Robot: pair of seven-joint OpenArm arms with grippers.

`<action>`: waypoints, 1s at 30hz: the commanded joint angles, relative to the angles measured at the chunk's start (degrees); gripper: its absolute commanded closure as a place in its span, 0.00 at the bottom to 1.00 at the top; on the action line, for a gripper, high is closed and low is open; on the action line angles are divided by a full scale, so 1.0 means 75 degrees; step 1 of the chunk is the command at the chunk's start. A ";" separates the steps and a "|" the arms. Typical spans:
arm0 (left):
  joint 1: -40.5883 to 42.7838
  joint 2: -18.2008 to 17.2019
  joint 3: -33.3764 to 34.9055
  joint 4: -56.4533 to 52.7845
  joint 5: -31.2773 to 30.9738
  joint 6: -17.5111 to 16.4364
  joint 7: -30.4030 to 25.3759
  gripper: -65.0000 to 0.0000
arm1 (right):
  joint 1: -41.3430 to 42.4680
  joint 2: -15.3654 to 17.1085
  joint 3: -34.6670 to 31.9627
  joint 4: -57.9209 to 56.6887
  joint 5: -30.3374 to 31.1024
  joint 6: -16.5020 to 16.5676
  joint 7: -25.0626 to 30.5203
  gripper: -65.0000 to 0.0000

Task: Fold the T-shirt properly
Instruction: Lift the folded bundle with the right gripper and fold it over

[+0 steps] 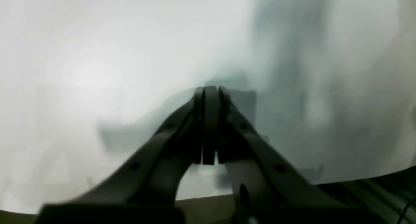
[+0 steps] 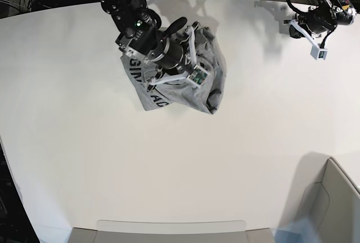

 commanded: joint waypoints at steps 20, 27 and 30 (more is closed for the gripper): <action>0.0046 -0.0031 0.0031 -0.0023 0.0250 0.0019 0.0253 1.00 | 0.0438 -0.0362 0.1089 0.0648 0.0325 0.0002 -0.0027 1.00; 0.0046 -0.0019 0.0031 -0.0023 0.0250 0.0019 0.0253 1.00 | 0.0555 -0.0292 0.0878 -0.0349 0.0325 0.0013 -0.0098 1.00; -0.0059 -0.0019 0.0031 -0.0023 0.0250 0.0019 0.0253 1.00 | 0.0368 -0.0280 0.0456 -0.0712 0.0325 0.0013 -0.0098 1.00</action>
